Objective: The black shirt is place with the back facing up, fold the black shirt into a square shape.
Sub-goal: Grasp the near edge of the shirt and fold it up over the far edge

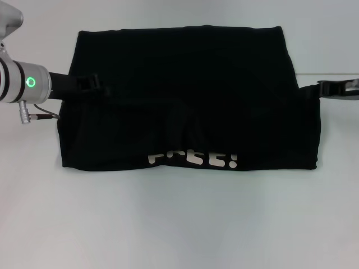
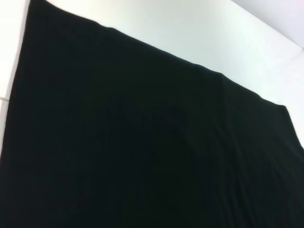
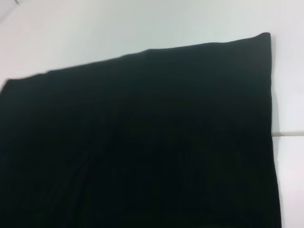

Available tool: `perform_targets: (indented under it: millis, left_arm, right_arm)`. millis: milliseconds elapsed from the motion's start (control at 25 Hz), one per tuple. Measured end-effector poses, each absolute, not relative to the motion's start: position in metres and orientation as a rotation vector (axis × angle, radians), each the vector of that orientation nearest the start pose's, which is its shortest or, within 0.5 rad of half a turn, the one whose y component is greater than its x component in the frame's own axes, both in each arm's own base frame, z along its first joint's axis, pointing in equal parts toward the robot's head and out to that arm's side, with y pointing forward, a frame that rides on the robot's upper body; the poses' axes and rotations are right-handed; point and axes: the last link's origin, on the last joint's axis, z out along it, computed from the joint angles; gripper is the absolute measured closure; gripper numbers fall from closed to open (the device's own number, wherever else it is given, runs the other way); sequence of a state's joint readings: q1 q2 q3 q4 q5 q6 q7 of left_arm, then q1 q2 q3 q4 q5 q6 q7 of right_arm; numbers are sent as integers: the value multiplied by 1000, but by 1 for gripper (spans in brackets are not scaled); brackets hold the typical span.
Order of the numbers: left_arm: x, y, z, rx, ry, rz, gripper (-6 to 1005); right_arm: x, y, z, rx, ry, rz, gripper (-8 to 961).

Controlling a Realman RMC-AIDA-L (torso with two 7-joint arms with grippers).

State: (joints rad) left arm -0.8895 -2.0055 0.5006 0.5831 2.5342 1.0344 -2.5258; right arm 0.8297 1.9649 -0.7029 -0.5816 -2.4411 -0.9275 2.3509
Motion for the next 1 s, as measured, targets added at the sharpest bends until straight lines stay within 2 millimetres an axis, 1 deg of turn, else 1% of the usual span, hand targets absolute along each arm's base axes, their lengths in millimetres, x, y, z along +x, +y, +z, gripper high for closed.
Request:
perform_targets:
  millis: [120, 200, 480, 640, 760, 880, 1000]
  left_arm:
    - [-246, 459, 33, -1946, -1613, -406, 822]
    - [-246, 461, 34, -1938, -1585, -404, 820]
    - [-245, 472, 47, -1871, -1522, -440, 815]
    - [-242, 477, 50, -1850, -1501, -465, 812]
    - [-241, 478, 46, -1836, -1486, -468, 810]
    - [-241, 480, 43, -1827, -1459, -453, 808]
    - [-242, 481, 40, -1822, -1438, -434, 806]
  right_arm:
    - [262, 463, 37, -2031, 1303, 222, 882]
    - [258, 466, 35, -2026, 1275, 218, 881]
    - [241, 483, 43, -1993, 1180, 246, 881]
    - [228, 493, 46, -2000, 1095, 246, 881]
    - [223, 497, 44, -2004, 1047, 242, 880]
    - [223, 498, 38, -1996, 1030, 228, 880]
    - [226, 497, 27, -1987, 1011, 197, 880]
